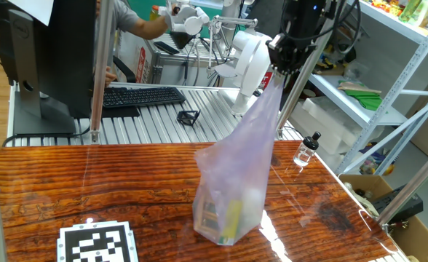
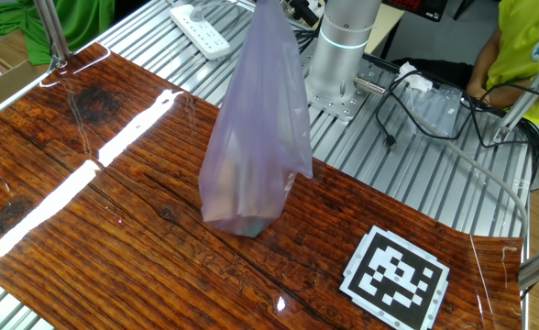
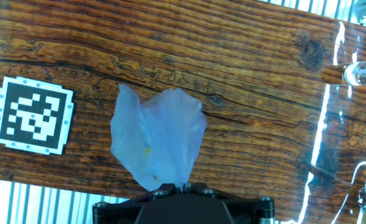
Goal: Pick up a bag of things
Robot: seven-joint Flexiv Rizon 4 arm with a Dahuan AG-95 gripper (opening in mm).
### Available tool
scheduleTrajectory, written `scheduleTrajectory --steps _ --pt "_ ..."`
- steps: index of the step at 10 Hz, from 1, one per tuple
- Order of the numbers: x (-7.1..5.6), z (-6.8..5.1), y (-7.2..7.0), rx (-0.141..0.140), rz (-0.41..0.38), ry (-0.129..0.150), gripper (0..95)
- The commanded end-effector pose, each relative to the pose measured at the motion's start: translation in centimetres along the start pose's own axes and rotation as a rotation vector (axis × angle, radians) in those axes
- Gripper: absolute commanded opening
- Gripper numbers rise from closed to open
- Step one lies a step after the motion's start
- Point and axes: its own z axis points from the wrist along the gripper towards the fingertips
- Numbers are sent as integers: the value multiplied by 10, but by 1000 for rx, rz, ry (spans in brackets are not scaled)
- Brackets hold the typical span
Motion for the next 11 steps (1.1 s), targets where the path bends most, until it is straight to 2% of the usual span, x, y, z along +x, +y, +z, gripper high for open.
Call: scheduleTrajectory --steps 1,7,11 --pt "1 -9 0 0 8 1 760" --pt "1 -6 0 0 21 1 760" --pt "0 -4 1 6 -1 4 760"
